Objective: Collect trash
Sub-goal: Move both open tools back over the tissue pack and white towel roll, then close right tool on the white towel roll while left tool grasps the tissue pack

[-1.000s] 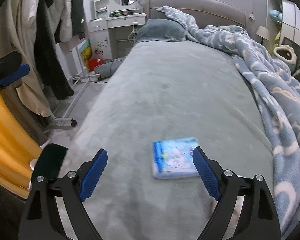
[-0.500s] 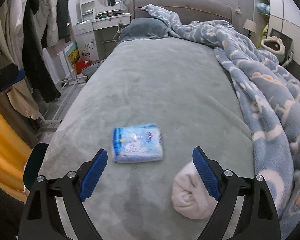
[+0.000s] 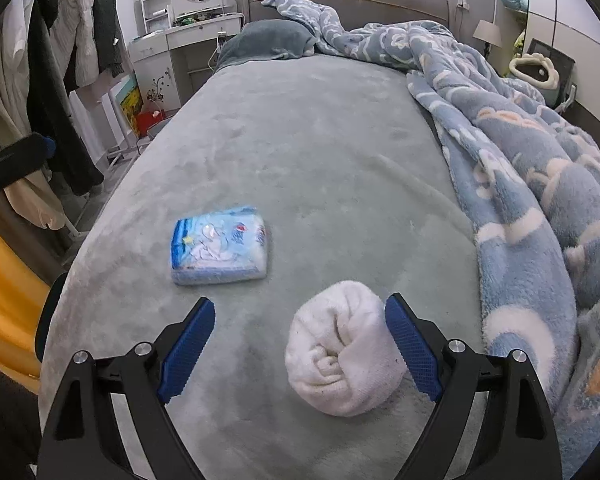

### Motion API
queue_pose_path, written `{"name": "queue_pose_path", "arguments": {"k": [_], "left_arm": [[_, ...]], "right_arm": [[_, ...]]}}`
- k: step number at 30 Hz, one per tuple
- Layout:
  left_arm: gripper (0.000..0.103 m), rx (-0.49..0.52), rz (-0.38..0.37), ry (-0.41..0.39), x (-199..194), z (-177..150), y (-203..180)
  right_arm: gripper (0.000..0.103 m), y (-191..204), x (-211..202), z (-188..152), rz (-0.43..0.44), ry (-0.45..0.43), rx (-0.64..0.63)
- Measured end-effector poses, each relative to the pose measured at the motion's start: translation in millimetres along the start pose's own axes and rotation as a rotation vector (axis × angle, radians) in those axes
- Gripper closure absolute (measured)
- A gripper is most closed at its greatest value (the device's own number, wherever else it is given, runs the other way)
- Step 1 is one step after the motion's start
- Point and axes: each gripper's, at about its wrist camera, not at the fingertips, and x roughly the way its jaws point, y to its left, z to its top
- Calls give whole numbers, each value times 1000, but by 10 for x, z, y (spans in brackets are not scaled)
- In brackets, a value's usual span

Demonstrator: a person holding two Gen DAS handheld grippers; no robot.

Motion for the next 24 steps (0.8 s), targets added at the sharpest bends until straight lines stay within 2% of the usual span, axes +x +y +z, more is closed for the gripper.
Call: {"name": "queue_pose_path", "arguments": {"k": [9,11,17,24], "left_arm": [[4,20,-8,51,222,-77,-150],[4,30,-10,56,258,-93,-188],[4,40,-12,88,395,-140,-280],[4,57,-7,144,593,-245,-399]], "right_arm": [[15,-220,45,-126,-8,36,20],[29,-259,52,-145,-10,45,18],[44,-318,61,-196,-2,60,10],[47,-426,-62,-178,2,8,37]]}}
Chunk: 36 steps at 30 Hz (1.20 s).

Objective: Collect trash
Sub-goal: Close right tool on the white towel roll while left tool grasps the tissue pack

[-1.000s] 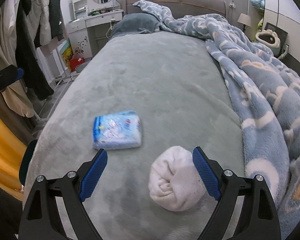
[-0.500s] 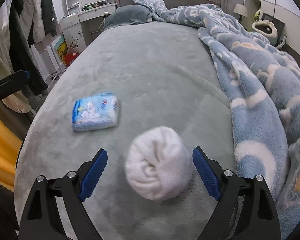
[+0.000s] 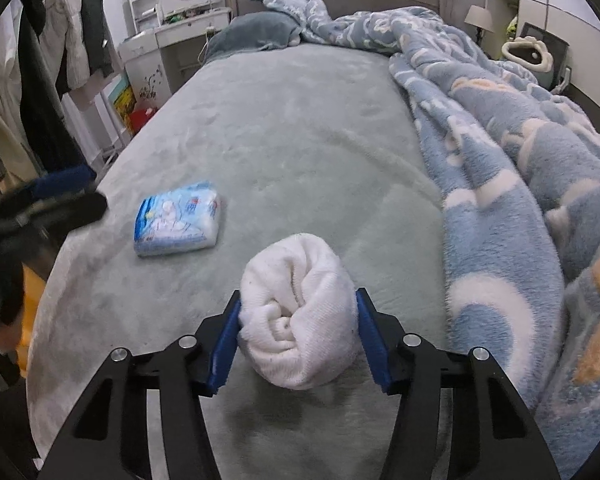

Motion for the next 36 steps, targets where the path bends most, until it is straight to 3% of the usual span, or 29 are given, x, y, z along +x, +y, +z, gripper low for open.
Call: {"name": "queue_pose_path", "arguments": {"k": [9,18,34,36], "left_arm": [[4,-5,6,74,286,-73,-122],[4,-41,78,132,530,-104,-164],[6,-86,105,142,702,-61,-204],[15,-80,117,143,708,-60,-218]], "right_arm": [[47,-138,-247,94,10,-107,24],[47,-272,-330,85,34,-127,56],[47,-321,-401,2,64,-139,52],[47,-312,-402,-9,62,-138,52]]}}
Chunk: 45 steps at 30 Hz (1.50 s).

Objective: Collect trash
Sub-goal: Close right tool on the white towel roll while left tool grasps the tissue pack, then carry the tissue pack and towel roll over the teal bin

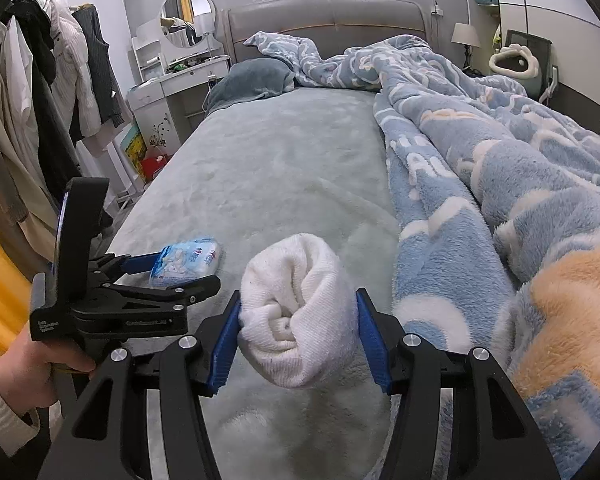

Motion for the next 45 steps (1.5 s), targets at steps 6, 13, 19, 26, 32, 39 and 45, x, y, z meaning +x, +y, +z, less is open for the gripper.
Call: {"name": "queue_pose_path", "arguments": {"k": [6,13,19,26,32,39,45], "left_arm": [[21,-1,-17,-12,-29,10,12],[22,28,-50,-46,-198,22,30],[22,27,-38,-60,-339,34,205],[22,2,-14,-81,-547,31,537],[22,-30,3,-91,-712,12,841],[22,-46,27,-101,-892,-25,1143],[22,-51,60,-94,-994,-97,1398]], "right_arm": [[47,1,-15,0,4,2,5],[47,119,5,71,20,-1,6],[47,282,52,171,34,0,-2],[47,611,129,294,63,-5,-31],[47,904,239,390,92,1,-56],[47,1301,361,517,129,-3,-88],[47,1611,488,601,159,2,-107]]}}
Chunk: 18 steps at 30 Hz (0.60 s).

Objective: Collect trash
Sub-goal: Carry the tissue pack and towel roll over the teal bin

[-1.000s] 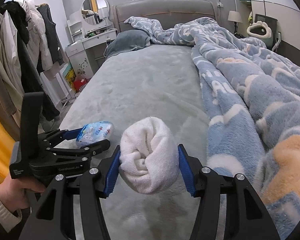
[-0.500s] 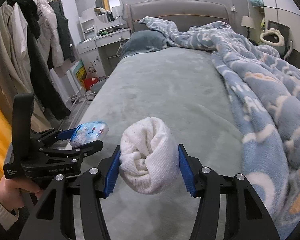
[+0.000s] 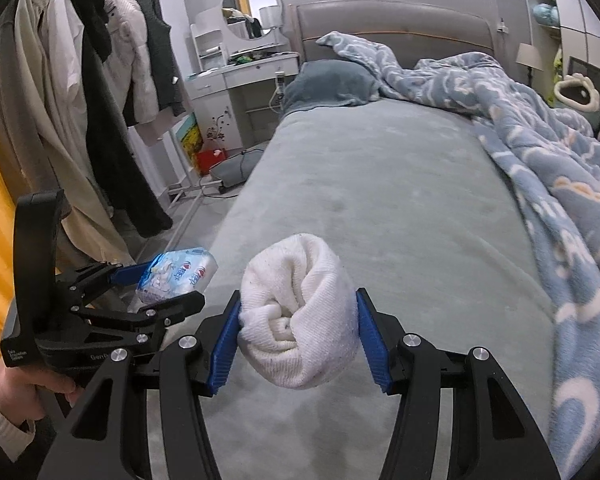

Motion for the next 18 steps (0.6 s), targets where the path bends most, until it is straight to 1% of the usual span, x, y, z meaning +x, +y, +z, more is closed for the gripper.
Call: {"name": "queue_pose_path", "arguments": {"k": [13,18], "left_arm": [[22,-24,76,98,-71,-233,639],[22,-69,93,156,-69,-337,933]], "right_arm": [[47,647,382,173,72,17,-46],[47,878,532,205,95,29,-61]]}}
